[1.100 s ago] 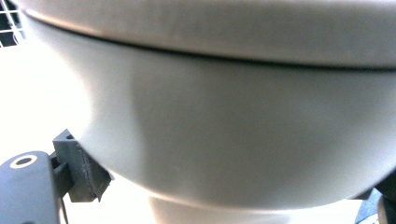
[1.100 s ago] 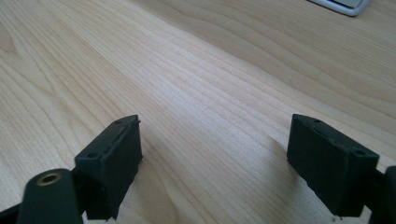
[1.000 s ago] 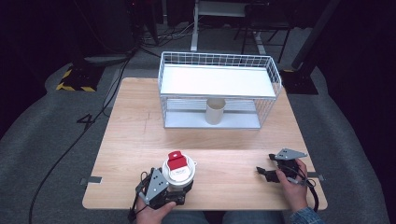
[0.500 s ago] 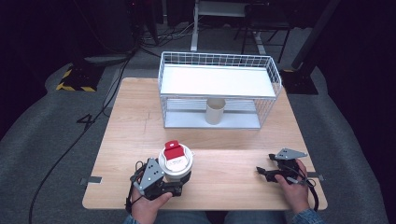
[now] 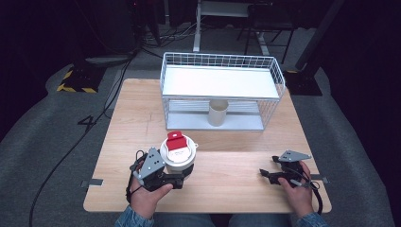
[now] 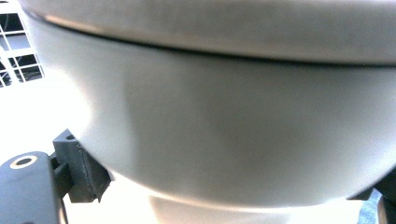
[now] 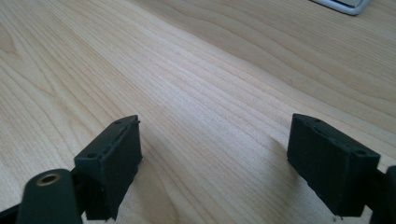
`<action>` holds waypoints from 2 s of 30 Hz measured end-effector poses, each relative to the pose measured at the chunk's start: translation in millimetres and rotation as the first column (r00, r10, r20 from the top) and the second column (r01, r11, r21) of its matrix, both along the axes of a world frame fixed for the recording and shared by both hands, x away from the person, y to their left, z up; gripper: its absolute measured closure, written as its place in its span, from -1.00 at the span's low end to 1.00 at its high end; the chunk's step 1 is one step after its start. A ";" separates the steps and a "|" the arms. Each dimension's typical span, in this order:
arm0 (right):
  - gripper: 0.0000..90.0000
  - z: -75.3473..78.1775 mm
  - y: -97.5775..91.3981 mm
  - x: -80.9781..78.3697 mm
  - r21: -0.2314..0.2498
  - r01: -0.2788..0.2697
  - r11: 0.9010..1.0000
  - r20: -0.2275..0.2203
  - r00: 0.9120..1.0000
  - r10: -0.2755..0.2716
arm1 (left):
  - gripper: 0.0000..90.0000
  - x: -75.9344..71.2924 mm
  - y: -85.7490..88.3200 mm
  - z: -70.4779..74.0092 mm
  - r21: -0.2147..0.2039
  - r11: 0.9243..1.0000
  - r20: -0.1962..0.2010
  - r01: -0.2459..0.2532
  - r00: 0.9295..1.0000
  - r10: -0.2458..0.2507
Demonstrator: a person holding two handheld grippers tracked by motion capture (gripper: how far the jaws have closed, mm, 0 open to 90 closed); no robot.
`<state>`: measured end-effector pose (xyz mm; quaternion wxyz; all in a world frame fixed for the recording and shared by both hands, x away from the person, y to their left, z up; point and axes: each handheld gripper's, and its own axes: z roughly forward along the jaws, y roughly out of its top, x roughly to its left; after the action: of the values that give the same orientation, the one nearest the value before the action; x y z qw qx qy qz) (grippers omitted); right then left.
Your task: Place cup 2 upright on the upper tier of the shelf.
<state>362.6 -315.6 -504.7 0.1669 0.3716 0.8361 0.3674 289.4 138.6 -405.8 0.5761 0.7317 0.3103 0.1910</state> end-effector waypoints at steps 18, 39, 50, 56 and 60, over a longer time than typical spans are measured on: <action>-0.94 -1.3 3.9 5.2 -0.025 0.091 0.996 -0.022 0.996 -0.091 | -0.72 17.2 -3.5 42.0 0.024 0.998 0.038 0.057 0.998 -0.058; -0.98 -1.6 6.0 7.4 -0.030 0.113 0.993 -0.025 0.993 -0.114 | -0.72 57.3 -13.4 82.9 0.031 0.994 0.032 0.106 0.994 -0.107; -0.98 -1.6 6.1 7.4 -0.030 0.115 0.993 -0.025 0.993 -0.116 | -0.72 80.5 -16.9 97.5 0.024 0.992 0.043 0.124 0.991 -0.125; -0.98 -1.6 6.2 7.4 -0.030 0.115 0.993 -0.026 0.993 -0.116 | -0.72 94.2 -18.1 104.8 0.027 0.992 0.041 0.127 0.991 -0.128; -0.98 -1.6 6.2 7.5 -0.030 0.116 0.993 -0.026 0.993 -0.117 | -0.72 104.4 -18.7 111.8 0.018 0.992 0.044 0.126 0.991 -0.126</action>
<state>370.1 -309.5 -506.2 0.1818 0.4225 0.8204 0.3398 393.7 120.0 -294.0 0.5883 0.7497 0.2490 0.1730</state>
